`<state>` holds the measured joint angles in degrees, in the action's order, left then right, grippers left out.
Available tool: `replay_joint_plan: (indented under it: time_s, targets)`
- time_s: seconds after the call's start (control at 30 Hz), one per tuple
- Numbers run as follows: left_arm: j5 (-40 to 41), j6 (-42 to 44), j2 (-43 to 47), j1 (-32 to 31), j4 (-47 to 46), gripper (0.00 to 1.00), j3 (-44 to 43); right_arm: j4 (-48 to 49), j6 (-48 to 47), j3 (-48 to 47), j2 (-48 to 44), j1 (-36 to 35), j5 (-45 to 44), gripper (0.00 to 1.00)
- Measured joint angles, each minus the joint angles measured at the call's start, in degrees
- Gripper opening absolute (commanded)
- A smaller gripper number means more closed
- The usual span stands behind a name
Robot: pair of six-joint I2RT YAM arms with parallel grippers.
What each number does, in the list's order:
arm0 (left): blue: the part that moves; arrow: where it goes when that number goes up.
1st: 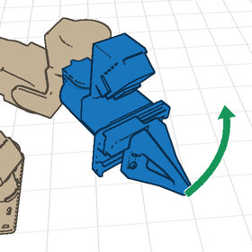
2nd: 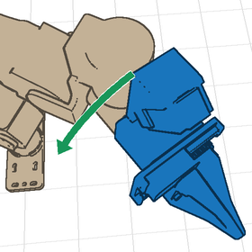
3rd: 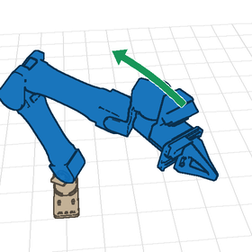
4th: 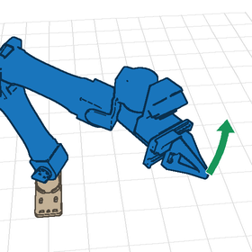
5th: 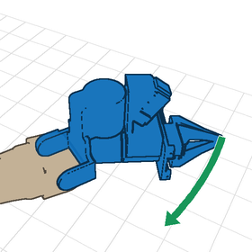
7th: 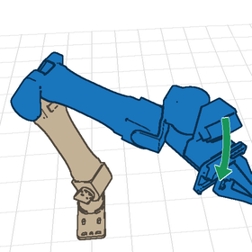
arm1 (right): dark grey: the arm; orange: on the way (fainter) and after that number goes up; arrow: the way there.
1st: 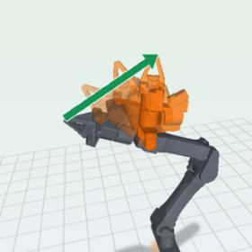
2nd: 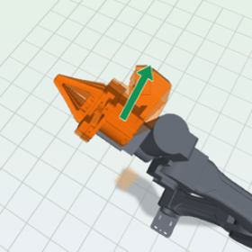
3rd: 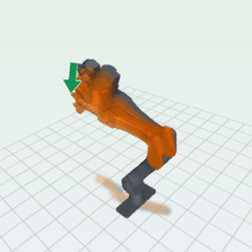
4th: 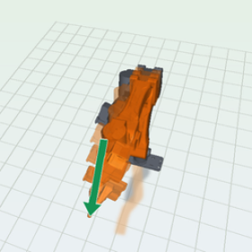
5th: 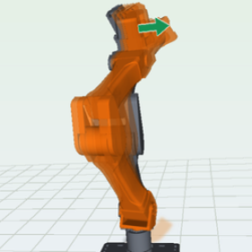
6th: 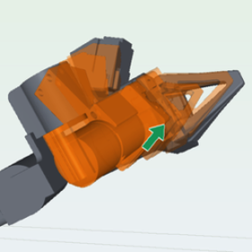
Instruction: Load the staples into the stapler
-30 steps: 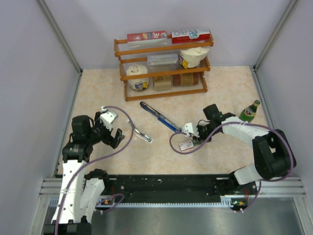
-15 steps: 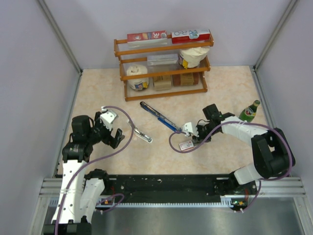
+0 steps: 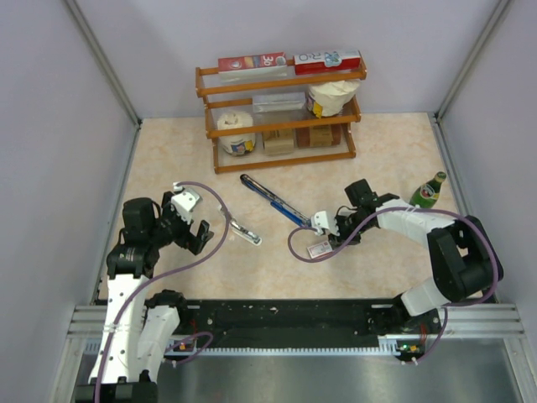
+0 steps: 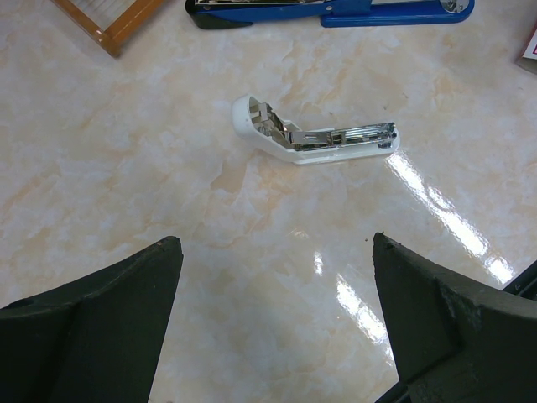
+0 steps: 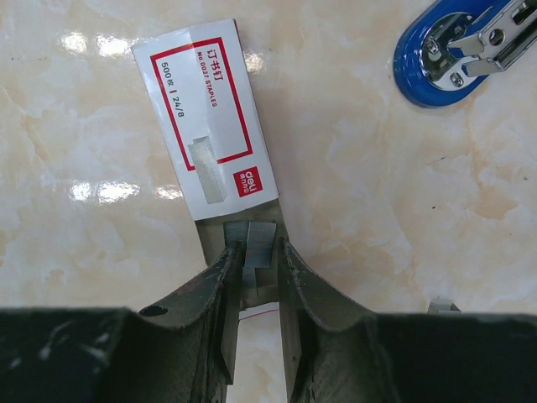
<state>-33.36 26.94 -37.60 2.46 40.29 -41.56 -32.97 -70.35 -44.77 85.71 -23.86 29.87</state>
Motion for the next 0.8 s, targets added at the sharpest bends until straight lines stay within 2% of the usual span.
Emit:
replay_joint_plan:
  time_s: [0.2, 0.4, 0.8]
  targets:
    - [0.00, 0.00, 0.02, 0.09, 0.00, 0.99, 0.00, 0.15, 0.09, 0.00, 0.04, -0.04, -0.11, 0.20]
    - [0.00, 0.00, 0.00, 0.09, 0.00, 0.99, 0.00, 0.24, 0.17, 0.00, 0.22, -0.04, -0.15, 0.11]
    - [0.00, 0.00, 0.02, 0.13, 0.00, 0.99, 0.00, 0.31, 1.20, -0.02, 0.07, -0.04, -0.13, 0.07]
